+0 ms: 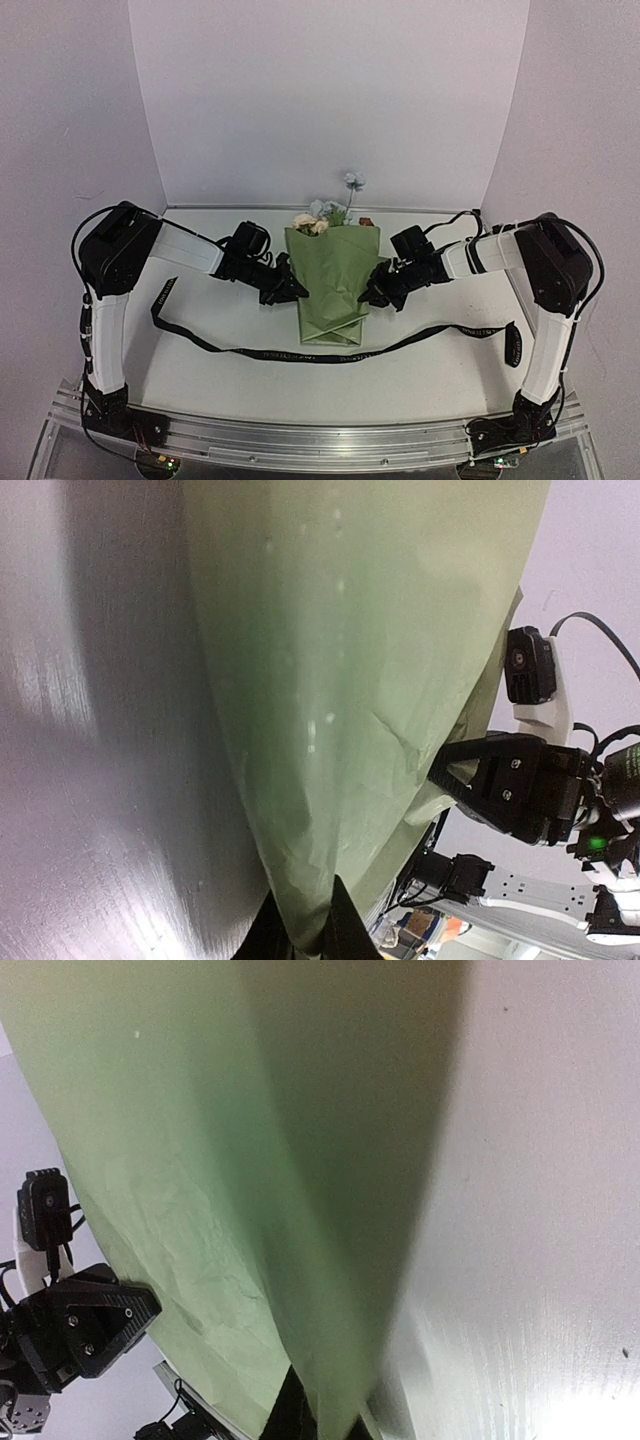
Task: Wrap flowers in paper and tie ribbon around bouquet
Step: Pick up the folded bouquet from the center of the board.
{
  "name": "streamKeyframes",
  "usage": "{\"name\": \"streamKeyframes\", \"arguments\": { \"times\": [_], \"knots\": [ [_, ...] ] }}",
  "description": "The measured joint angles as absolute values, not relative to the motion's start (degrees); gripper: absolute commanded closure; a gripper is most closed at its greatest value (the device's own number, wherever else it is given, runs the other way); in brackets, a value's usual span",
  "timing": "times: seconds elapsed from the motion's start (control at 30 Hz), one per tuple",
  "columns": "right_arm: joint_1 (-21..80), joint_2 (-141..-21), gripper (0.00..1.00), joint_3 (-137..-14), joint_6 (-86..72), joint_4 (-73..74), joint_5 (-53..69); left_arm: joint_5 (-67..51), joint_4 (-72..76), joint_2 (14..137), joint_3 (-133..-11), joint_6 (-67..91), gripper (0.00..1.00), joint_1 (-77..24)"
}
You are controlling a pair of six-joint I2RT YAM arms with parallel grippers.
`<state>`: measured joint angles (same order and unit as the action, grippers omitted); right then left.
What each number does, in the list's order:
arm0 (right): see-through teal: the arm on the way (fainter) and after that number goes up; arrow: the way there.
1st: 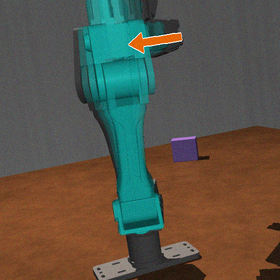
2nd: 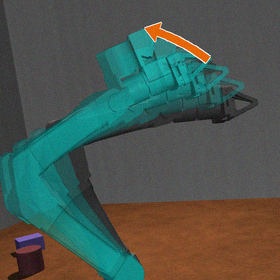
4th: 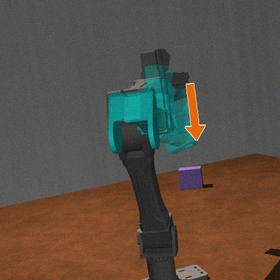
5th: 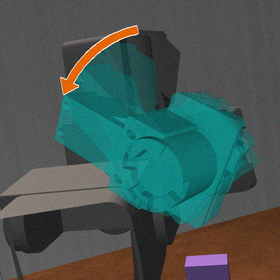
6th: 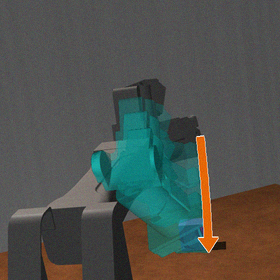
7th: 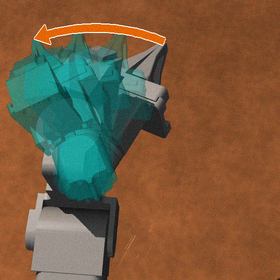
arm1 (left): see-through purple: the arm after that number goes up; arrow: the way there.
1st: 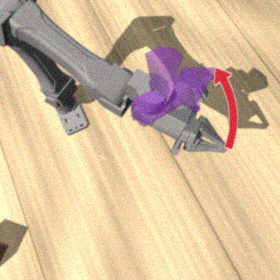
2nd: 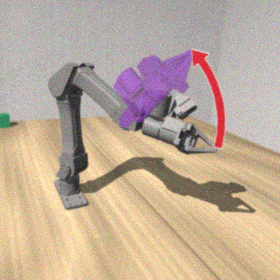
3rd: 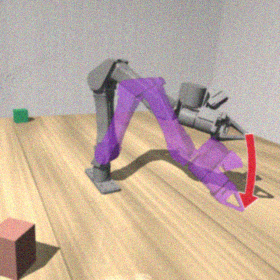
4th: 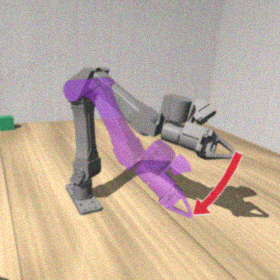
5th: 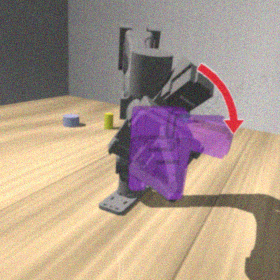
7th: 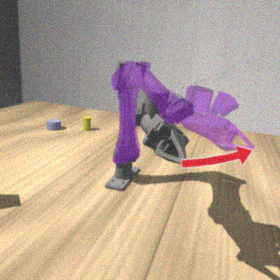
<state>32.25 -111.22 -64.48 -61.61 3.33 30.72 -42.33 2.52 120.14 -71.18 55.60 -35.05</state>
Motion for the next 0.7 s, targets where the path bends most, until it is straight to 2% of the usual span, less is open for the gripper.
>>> {"name": "streamKeyframes", "arguments": {
  "times": [0.7],
  "knots": [
    [35.4, -107.4, 1.00, -63.6, -66.3, 7.5, 30.4, -44.7, -1.0, 116.4, -65.9, 56.4, 0.93, -35.2]
  ]
}}
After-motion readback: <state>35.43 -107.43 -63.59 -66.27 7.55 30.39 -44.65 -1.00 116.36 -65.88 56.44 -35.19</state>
